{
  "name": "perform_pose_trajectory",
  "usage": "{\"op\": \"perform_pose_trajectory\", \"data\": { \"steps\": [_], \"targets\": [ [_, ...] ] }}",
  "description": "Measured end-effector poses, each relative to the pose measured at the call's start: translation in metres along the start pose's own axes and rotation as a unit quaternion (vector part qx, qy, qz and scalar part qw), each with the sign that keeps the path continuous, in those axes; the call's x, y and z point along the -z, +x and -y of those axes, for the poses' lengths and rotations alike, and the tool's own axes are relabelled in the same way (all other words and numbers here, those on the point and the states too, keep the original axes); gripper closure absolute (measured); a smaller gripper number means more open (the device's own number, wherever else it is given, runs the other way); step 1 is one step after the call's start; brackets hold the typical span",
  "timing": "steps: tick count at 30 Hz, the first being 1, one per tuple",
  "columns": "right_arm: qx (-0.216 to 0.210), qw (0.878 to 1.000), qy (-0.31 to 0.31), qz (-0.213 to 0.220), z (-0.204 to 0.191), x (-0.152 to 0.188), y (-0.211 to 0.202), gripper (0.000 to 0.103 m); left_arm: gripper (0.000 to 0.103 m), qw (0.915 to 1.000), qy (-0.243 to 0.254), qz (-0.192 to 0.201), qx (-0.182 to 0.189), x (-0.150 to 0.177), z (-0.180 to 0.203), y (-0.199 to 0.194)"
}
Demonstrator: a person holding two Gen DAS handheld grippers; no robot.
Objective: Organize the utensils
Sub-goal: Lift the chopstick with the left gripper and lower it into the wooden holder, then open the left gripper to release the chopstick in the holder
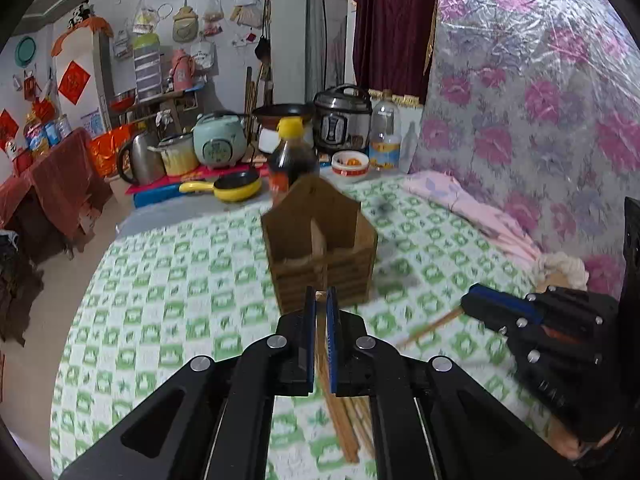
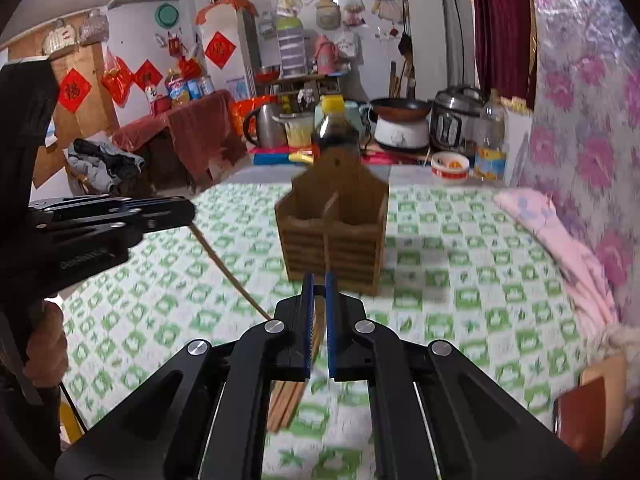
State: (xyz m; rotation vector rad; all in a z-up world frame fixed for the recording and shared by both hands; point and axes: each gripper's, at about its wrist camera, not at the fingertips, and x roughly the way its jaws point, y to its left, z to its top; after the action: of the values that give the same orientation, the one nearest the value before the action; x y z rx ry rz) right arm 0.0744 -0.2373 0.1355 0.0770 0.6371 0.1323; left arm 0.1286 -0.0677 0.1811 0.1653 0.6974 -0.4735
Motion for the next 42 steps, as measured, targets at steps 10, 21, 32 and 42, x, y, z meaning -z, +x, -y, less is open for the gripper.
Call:
{"op": "perform_pose_trajectory", "data": {
  "steps": [10,21,32,42],
  "targets": [
    [0.009,0.997,0.011,0.081,0.008,-0.080,-0.001,0.097,0.097,0.9979,-0.001,0.064,-0.007,-0.083,-0.002,-0.009],
    [0.060,0.981,0.044,0.178,0.021,-0.135,0.044,0.097,0.097,0.9966,-0.039,0.071,-0.014,-0.102,-0.031,0.055],
    [0.053,0.994,0.058,0.082,0.043,-0.089,0.093,0.088,0.058,0.9973,-0.066,0.028,-0.016,-0.049,-0.061,0.088],
    [0.052,0.994,0.031,0.095,0.021,-0.045,0.037,0.039,0.032,0.9959,-0.075,0.027,-0.042,-0.006,-0.058,0.056]
  ]
}}
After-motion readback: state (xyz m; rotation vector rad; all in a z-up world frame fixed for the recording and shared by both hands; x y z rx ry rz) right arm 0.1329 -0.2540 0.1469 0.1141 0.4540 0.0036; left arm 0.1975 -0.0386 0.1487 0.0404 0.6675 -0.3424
